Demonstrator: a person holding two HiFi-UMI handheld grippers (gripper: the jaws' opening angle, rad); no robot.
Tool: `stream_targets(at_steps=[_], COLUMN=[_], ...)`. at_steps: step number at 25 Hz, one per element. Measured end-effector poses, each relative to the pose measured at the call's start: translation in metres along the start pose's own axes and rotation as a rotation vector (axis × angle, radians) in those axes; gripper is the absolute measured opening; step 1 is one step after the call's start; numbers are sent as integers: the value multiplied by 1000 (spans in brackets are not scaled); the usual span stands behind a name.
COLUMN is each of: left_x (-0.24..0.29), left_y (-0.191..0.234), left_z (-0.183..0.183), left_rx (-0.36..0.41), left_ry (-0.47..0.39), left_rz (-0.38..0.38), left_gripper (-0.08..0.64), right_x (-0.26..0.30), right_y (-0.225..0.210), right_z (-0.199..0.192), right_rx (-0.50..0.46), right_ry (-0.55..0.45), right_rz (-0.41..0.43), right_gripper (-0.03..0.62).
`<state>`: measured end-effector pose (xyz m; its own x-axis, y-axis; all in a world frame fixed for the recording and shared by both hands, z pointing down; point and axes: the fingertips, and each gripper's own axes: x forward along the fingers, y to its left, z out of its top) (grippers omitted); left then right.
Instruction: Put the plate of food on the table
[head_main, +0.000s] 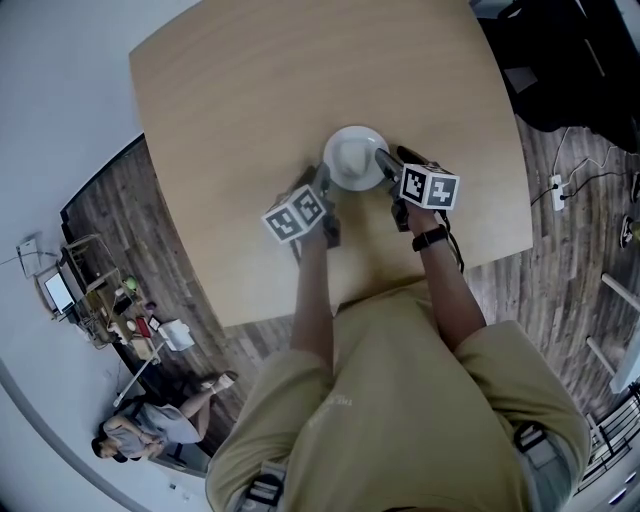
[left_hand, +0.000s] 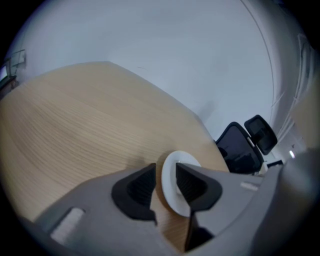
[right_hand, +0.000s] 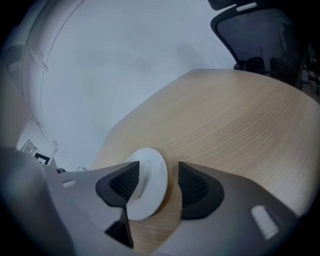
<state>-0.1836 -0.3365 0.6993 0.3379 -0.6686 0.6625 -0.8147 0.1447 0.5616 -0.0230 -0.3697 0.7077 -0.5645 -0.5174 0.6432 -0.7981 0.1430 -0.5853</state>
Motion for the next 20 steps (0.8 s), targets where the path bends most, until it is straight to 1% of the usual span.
stream_targets(at_steps=[3,6,8,9,11,13,17,20], left_x=[-17,-34,-46,-53,-68,-81,-110,-133], left_y=[0,-12,-21,-25,-32,-42,-54,-61], left_z=[8,15,19,21,24,25,25,24], left_rx=[37,87,138,171,249,313,393,447], left_ry=[-48,-108,-154,-178,-219,-250,-315,-363], left_rz=[-3,-20,-25,-21,-5,-5,-28,-33], left_gripper=[126,126,117,104,102,101,97,81], right_x=[-13,-33,-46,-52,-65,-79,-106,-128], right_y=[9,24,34,39,50,56,71,83], right_z=[5,14,19,21,24,26,27,23], right_rx=[-87,-187,-250,-276,-323,-369,-444,-502], right_ry=[-56,-134,-184,-209,-255,-294,-364,-407], right_rz=[12,20,26,30,37,35,25,20], right_gripper=[239,238,235,229,229,227,214,186])
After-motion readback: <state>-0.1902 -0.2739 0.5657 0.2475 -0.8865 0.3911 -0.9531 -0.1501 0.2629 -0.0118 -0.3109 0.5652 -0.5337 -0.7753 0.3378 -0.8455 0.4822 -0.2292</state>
